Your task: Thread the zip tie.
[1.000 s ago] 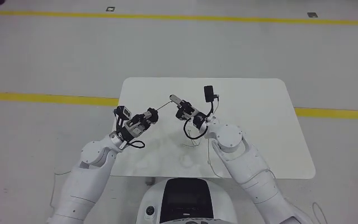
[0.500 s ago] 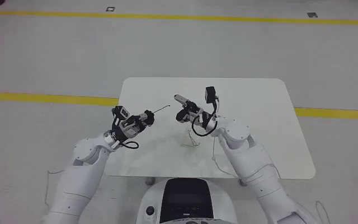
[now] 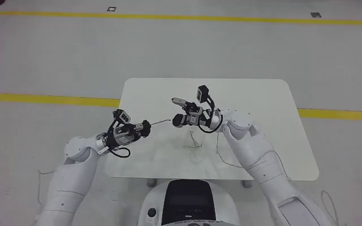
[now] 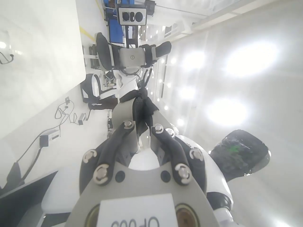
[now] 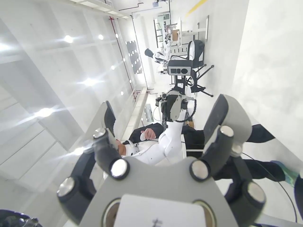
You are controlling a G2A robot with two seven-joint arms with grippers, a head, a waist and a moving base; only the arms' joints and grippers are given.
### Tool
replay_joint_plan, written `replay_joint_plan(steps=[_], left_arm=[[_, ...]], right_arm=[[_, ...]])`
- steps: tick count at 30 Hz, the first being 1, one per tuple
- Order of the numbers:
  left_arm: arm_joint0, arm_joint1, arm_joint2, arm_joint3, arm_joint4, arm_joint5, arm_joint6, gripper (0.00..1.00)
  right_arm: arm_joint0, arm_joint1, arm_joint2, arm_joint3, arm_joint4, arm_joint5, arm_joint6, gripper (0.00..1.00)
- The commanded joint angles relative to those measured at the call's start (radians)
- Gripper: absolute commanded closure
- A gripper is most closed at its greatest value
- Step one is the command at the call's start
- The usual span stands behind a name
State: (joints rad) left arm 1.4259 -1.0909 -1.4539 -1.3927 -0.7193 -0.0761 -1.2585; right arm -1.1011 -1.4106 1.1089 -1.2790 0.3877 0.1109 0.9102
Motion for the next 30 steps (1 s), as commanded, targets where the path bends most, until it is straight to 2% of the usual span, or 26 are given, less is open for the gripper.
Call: replay_joint_plan(steps=[1,3,5,11,14,20,23,26,30], left_arm=[[0.001,0.0,0.004,-0.005,0.001,0.001,0.01,1.0],[0.005,-0.001,0.02,-0.015,-0.02,0.03,0.008,1.0],[0.007,0.001,0.014,-0.009,-0.035,0.04,-0.004,1.0],[0.005,0.017,-0.021,0.026,-0.043,0.073,-0.079,1.0],[0.002,0.022,-0.017,0.033,-0.047,0.082,-0.13,1.0],[0.002,0.025,-0.01,0.025,-0.031,0.074,-0.131,1.0],[0.007,0.025,-0.003,0.015,-0.029,0.07,-0.092,1.0],[0.01,0.029,-0.007,0.017,-0.029,0.07,-0.09,1.0],[0.015,0.034,-0.013,0.018,-0.037,0.07,-0.086,1.0]], right_arm=[[0.0,0.0,0.0,0.0,0.0,0.0,0.0,0.0],[-0.011,-0.001,0.002,0.002,0.028,0.002,-0.002,0.0],[-0.012,0.001,0.006,0.016,0.051,0.007,0.017,0.0],[0.019,0.001,-0.002,0.092,0.167,0.027,0.165,0.0],[0.028,-0.001,-0.005,0.111,0.19,0.017,0.193,0.0],[0.028,-0.001,-0.005,0.111,0.19,0.017,0.193,0.0],[0.009,0.0,-0.005,0.097,0.193,0.012,0.15,0.0],[0.001,0.003,-0.006,0.084,0.193,0.007,0.141,0.0],[-0.008,0.009,0.0,0.061,0.19,-0.021,0.151,0.0]])
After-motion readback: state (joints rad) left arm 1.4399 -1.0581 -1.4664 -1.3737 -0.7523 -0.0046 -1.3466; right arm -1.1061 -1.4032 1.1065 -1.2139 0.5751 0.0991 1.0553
